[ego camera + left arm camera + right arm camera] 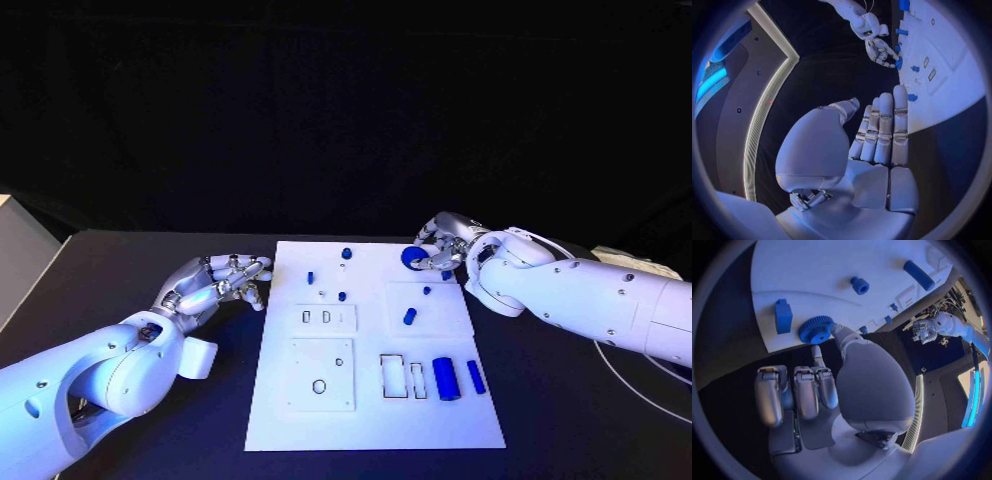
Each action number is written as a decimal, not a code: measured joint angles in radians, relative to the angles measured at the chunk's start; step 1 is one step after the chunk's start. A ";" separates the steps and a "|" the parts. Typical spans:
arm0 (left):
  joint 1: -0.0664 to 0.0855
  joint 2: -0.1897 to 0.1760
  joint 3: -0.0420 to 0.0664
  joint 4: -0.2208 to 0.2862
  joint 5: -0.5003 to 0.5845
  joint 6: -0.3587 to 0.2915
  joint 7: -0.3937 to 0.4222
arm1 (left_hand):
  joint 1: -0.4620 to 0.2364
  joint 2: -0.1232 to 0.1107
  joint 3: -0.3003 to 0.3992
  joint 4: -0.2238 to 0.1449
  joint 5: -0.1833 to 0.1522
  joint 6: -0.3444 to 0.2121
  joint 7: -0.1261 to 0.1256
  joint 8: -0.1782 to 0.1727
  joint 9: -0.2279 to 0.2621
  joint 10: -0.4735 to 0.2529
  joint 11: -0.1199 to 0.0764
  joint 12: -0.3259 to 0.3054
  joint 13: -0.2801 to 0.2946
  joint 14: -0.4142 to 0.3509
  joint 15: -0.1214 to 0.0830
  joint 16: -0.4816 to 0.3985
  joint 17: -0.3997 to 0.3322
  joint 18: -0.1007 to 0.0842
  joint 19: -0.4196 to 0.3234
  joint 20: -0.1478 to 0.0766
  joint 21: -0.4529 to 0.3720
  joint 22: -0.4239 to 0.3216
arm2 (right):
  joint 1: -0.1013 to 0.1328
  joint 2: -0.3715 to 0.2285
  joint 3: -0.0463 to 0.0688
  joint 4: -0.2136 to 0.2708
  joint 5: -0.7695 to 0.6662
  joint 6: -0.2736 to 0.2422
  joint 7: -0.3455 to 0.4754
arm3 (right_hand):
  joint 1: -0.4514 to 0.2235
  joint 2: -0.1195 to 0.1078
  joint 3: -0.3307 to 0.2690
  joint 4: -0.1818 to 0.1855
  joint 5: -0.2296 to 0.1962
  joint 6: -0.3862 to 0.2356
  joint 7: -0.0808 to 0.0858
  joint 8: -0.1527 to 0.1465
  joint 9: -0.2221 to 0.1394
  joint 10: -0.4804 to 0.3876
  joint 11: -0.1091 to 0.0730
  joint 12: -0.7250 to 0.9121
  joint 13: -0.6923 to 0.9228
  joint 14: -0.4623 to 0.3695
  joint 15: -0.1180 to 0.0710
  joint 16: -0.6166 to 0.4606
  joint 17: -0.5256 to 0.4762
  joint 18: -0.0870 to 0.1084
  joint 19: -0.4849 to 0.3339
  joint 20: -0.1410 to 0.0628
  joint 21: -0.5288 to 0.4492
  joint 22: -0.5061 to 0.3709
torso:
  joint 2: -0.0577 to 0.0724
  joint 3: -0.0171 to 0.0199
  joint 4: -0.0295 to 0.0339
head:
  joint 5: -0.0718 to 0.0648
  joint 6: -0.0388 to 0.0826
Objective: Assemble the parts on the task board
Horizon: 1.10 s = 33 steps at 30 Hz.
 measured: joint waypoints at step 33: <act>0.000 0.000 0.000 -0.002 -0.002 0.003 -0.003 | 0.000 0.000 0.008 -0.003 0.000 0.000 0.000 0.000 0.002 -0.004 0.004 0.000 0.000 -0.004 -0.004 0.004 0.002 0.000 -0.007 0.000 0.011 0.005 | 0.000 0.003 0.001 -0.009 -0.018 0.042 -0.001 | 0.060 0.014 0.018 -0.014 0.095 -0.001 0.001 0.004 0.002 0.000 0.000 0.000 0.000 0.000 0.000 0.000 0.000 0.000 0.000 0.000 0.007 0.000 | -0.001 0.0012 -0.0016 | 0.001 -0.003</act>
